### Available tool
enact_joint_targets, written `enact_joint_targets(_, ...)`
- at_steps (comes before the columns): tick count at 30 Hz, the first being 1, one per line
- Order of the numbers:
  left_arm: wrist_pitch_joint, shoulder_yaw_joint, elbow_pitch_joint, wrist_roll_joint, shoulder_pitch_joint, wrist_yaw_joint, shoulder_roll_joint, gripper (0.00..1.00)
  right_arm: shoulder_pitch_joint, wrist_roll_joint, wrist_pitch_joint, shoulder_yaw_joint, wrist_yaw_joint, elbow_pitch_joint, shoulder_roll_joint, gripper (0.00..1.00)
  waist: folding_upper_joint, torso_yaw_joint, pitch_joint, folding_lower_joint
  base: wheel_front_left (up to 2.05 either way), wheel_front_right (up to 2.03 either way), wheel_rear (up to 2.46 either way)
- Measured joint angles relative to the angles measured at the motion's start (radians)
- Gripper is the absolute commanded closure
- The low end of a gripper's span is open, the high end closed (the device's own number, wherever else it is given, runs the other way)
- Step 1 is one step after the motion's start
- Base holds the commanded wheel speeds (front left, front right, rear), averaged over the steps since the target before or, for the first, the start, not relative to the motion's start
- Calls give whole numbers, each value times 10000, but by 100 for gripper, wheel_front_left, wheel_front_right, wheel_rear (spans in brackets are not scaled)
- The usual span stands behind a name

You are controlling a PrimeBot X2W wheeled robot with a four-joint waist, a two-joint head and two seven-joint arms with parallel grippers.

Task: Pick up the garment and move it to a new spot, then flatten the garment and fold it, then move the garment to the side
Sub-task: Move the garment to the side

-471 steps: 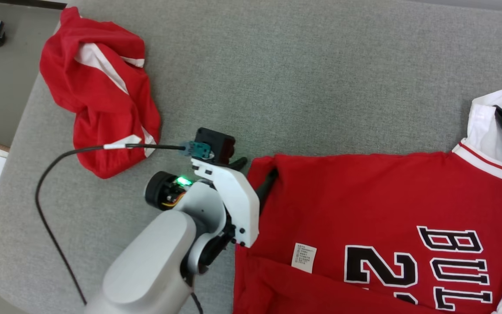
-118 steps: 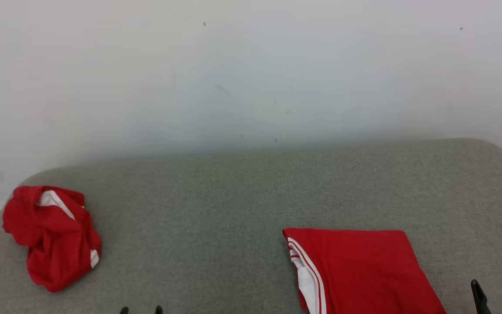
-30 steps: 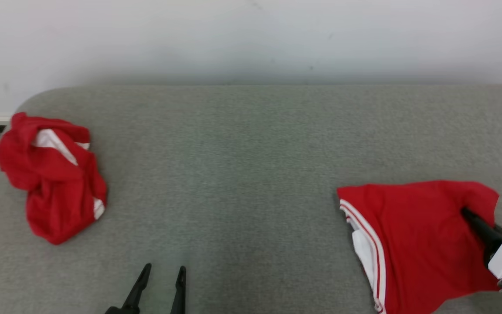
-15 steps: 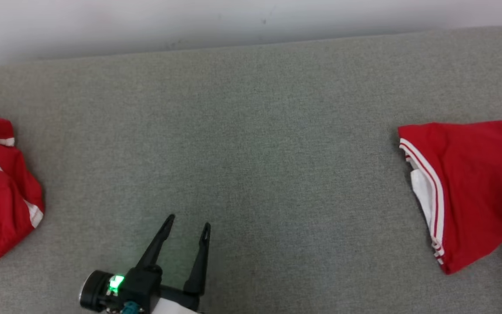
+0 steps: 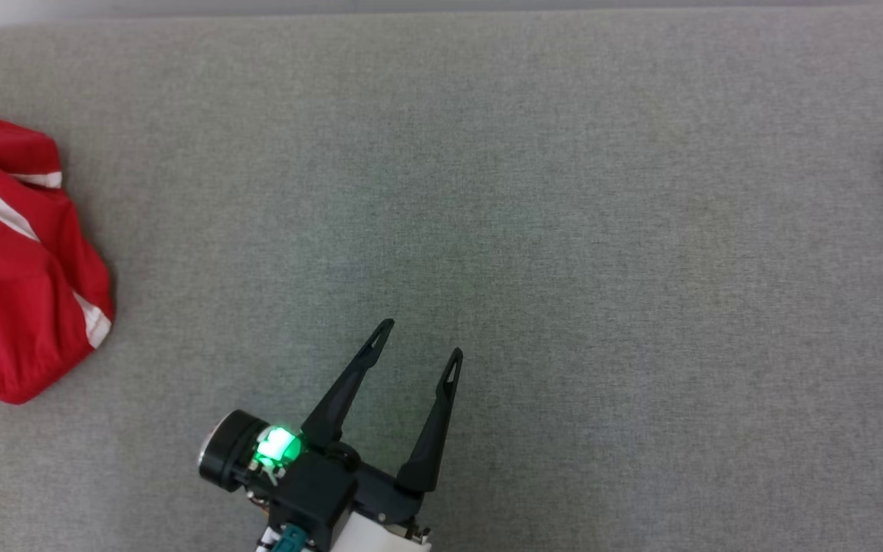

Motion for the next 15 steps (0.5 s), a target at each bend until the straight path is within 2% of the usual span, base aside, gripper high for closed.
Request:
enact_joint_targets(1,2,-10,10,0,2,50,2,0,-122,-134,-98,59,0,242,21,100,0,27,69,1,0,0,0)
enact_joint_targets(2,2,-8,25,-2,5,65,2,0,-231,-242,-194,111,0,443,63,73,0,39,119,0,0,0,0)
enact_joint_targets(3,2,2,40,-2,3,98,0,0,-337,-370,-305,171,0,606,111,10,-1,39,158,0,0,0,0)
enact_joint_targets(4,2,10,73,-2,4,144,2,0,-453,-527,-412,199,0,782,178,0,0,19,180,0,0,0,0)
enact_joint_targets(11,2,107,378,-165,-4,307,-2,0,-724,-1436,-807,395,0,1235,548,0,-1,-233,-6,-1,0,0,0)
enact_joint_targets(15,0,255,589,-362,-12,410,-4,0,-767,-2318,-838,-257,0,477,456,0,-1,-427,-290,0,0,0,0)
